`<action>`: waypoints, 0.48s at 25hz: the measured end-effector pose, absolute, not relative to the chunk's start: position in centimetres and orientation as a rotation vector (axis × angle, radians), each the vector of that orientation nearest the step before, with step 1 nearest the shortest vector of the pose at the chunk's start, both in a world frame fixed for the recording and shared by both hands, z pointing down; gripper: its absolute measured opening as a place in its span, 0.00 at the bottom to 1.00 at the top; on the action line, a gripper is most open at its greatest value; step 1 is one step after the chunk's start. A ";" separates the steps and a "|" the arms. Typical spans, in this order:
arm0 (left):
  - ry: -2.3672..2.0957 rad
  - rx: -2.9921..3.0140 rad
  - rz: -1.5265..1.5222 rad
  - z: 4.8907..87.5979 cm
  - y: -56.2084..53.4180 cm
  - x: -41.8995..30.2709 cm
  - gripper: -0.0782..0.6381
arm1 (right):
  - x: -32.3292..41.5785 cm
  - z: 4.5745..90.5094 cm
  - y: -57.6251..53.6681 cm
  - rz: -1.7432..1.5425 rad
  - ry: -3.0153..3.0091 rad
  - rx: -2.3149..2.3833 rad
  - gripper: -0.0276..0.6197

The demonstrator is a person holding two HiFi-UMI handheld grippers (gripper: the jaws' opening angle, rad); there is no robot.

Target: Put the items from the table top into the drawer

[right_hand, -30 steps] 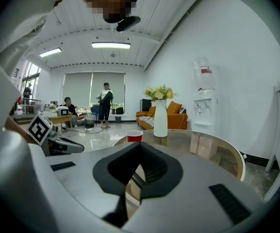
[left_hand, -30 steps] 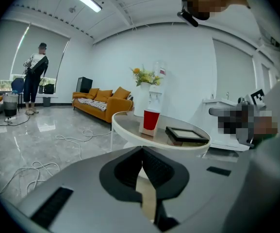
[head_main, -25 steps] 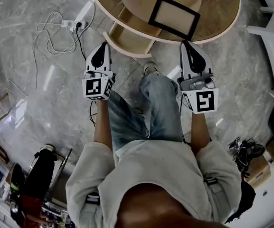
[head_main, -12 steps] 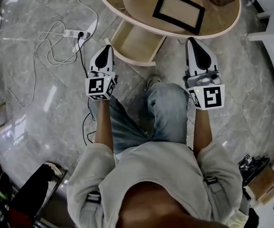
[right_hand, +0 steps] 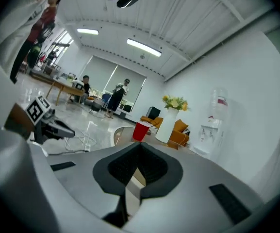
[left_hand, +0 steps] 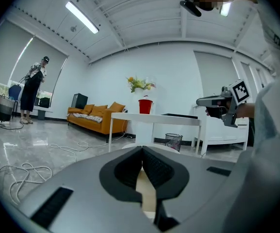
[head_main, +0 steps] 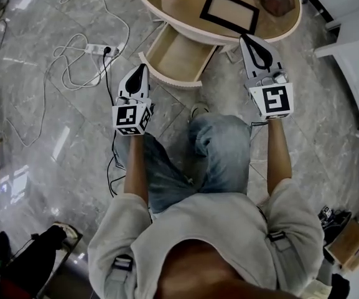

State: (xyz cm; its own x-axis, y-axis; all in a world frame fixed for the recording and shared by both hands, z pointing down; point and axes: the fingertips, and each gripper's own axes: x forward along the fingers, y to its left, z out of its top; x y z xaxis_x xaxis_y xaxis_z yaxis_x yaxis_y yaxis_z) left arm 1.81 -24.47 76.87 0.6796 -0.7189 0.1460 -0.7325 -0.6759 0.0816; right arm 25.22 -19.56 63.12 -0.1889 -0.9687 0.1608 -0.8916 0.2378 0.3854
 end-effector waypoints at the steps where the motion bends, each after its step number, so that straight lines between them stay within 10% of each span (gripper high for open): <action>1: -1.194 2.764 0.149 76.6 -24.0 1.7 0.13 | 25.2 63.1 -19.8 -0.332 -2.113 1.665 0.08; 12: -1.258 2.759 0.101 74.6 -20.8 -2.0 0.13 | 24.2 65.1 -23.7 -0.368 -1.856 1.106 0.12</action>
